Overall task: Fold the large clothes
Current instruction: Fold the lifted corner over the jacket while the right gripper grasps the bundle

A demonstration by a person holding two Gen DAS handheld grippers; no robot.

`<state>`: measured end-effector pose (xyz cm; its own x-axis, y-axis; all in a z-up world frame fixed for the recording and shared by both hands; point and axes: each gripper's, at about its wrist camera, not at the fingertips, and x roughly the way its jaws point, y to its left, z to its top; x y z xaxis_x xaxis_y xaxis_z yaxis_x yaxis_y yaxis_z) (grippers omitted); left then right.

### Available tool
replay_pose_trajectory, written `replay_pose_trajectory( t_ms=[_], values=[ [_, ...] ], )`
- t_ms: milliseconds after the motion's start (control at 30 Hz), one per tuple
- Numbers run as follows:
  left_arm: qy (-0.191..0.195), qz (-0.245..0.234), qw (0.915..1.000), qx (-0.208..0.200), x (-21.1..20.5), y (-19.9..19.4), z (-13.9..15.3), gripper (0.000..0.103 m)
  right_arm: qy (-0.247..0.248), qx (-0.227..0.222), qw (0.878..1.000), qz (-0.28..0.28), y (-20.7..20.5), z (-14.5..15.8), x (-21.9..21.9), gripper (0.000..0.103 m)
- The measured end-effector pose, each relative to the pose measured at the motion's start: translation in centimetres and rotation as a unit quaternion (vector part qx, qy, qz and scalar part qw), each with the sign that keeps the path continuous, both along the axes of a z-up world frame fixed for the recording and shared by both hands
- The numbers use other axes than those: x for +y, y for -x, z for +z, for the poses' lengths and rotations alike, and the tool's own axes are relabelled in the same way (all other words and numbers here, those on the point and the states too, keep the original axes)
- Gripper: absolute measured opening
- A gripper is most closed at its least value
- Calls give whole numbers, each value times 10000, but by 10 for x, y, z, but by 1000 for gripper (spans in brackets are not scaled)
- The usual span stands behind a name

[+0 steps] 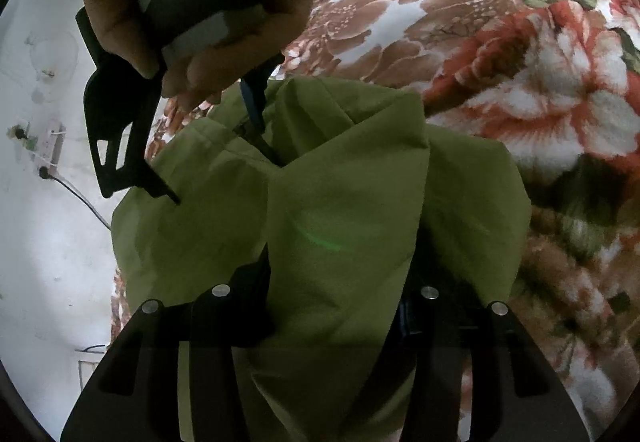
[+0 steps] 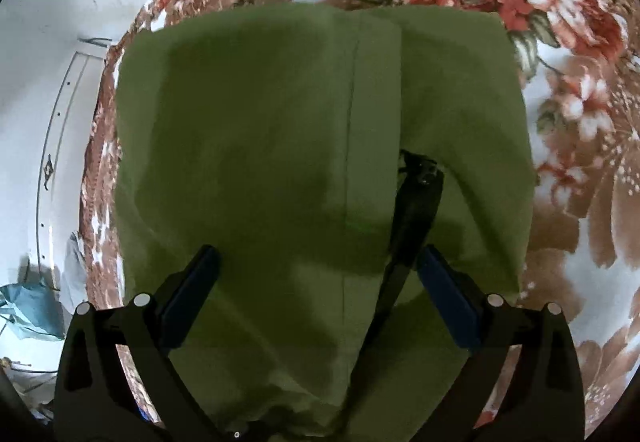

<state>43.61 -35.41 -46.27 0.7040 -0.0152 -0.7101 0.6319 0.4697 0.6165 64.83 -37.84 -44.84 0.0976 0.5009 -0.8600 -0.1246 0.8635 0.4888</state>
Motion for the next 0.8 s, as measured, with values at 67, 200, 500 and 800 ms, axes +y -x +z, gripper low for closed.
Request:
replay_pose_trajectory(
  t_ms=[67,200,500,800],
  values=[
    [12,31,10000,55,-1,-2,1,49,-77,-52,9999,78,0,4,-1,62],
    [77,117,9997,203,-1,-4,5,49,92,-69,9998,131,-3,10,-11,16],
    [227,225,9989,333,-1,-10,9,50,138,-330,9972,654,6,38,-5,20],
    [187,204,9992,299,-3,-7,6,50,-910,193,9934,666,1,1,7,54]
  ],
)
